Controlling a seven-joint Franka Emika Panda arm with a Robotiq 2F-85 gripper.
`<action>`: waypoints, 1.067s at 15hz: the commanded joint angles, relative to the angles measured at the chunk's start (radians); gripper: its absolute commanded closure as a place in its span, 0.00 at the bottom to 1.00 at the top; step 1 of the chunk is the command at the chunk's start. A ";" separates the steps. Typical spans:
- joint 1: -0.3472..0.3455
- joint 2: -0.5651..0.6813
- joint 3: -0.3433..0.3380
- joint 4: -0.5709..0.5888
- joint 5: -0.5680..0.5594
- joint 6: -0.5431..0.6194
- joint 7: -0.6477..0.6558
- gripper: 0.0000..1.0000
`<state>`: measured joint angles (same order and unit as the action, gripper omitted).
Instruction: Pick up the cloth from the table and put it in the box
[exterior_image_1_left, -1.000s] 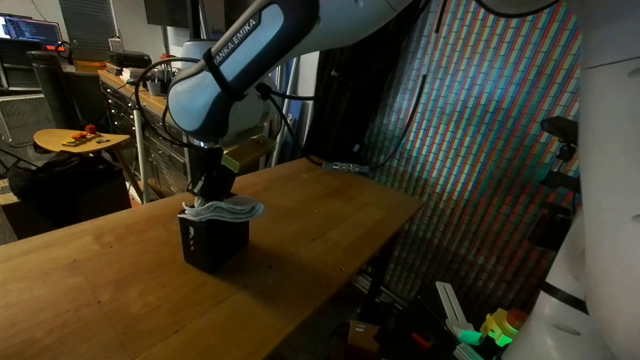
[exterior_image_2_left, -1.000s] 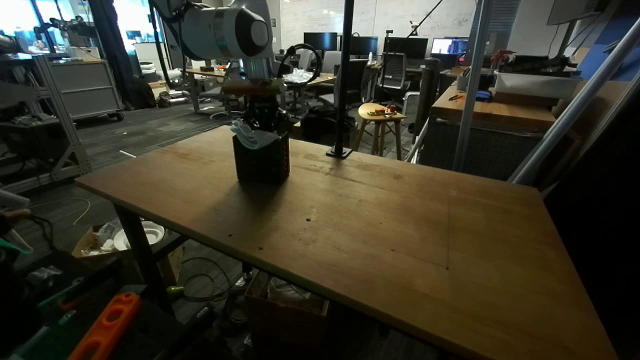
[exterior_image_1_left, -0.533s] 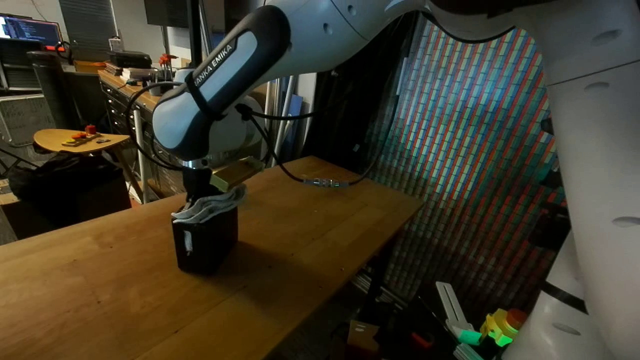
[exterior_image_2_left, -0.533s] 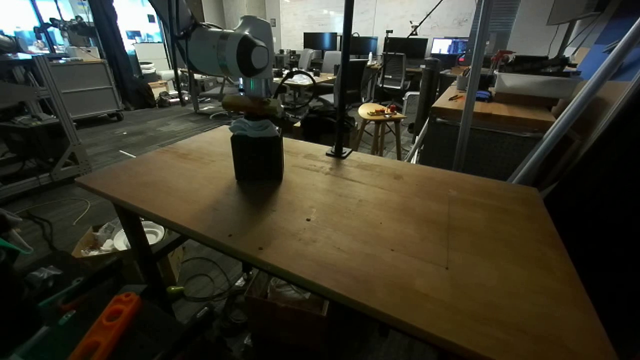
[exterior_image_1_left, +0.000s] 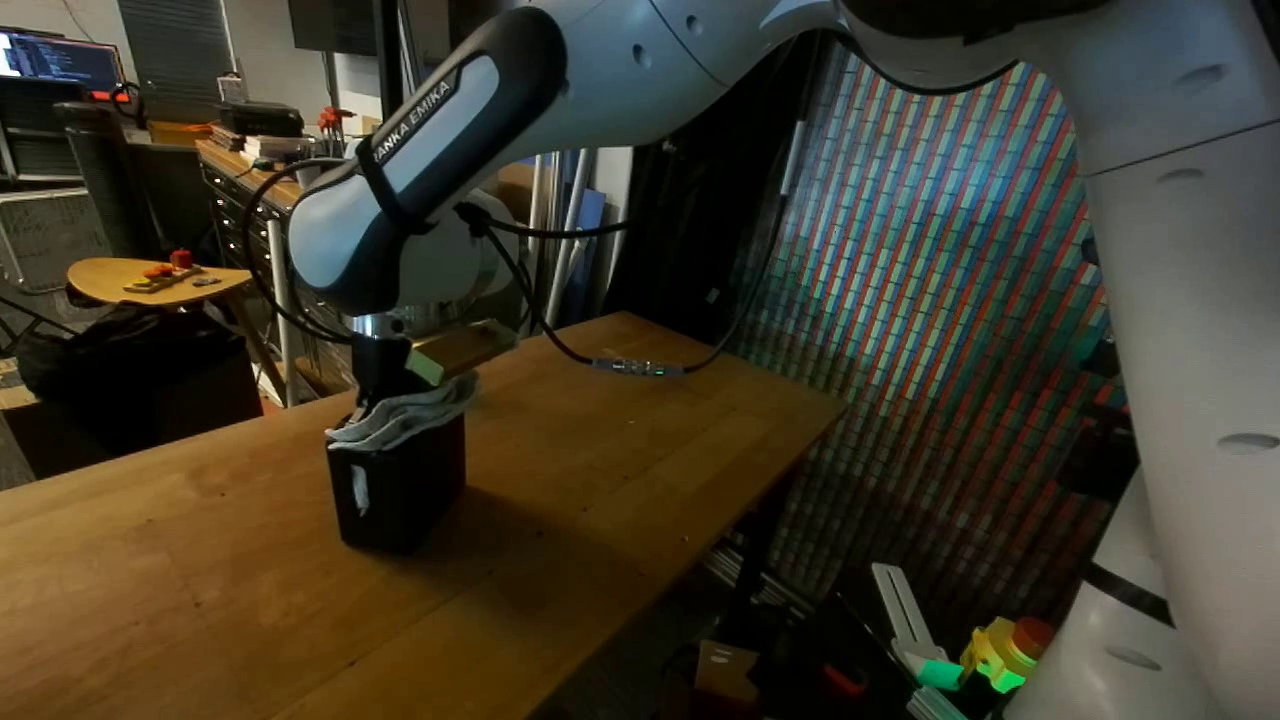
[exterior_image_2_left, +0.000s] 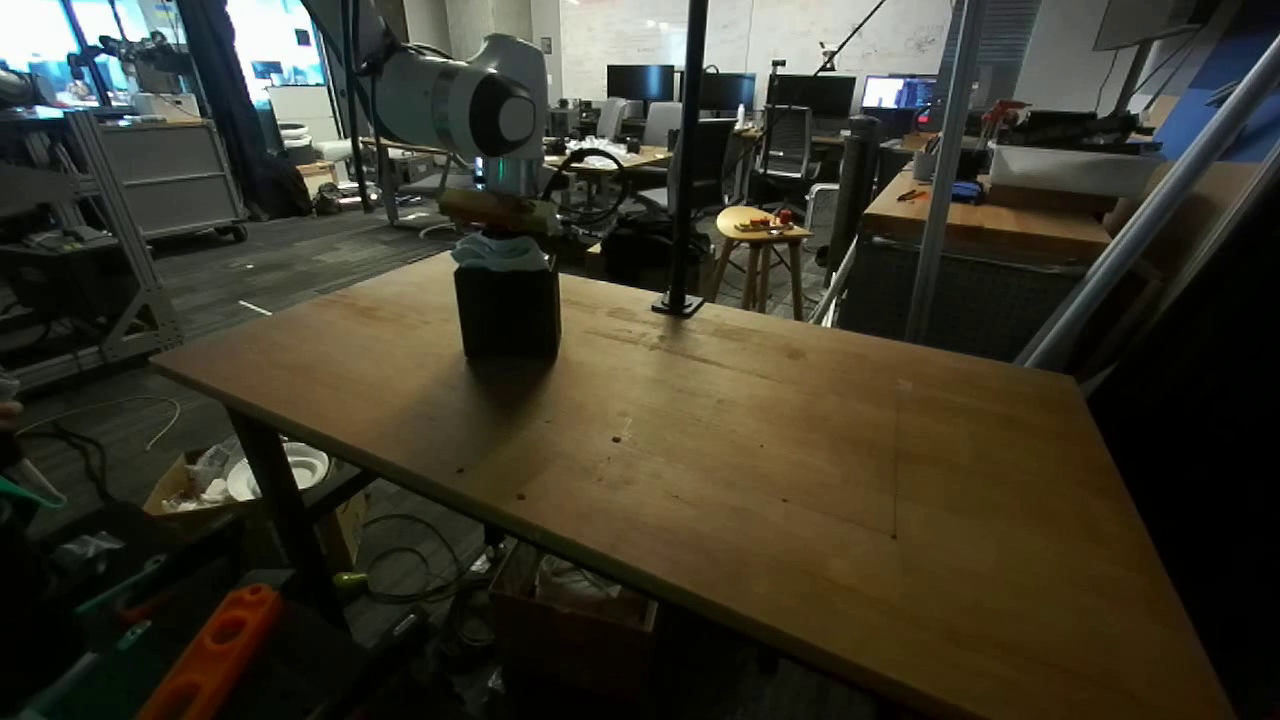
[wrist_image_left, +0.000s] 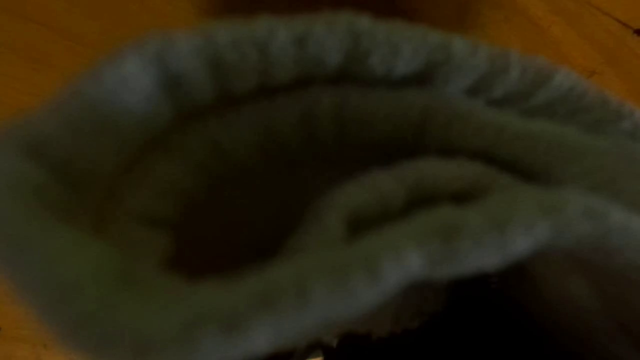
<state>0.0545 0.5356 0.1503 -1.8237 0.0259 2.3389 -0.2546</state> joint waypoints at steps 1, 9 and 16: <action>-0.001 -0.013 0.005 0.019 0.010 -0.015 -0.004 1.00; 0.049 -0.144 -0.039 0.028 -0.082 -0.051 0.104 1.00; 0.115 -0.306 -0.089 -0.054 -0.182 -0.039 0.461 1.00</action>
<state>0.1305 0.3155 0.0953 -1.8119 -0.1097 2.3125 0.0413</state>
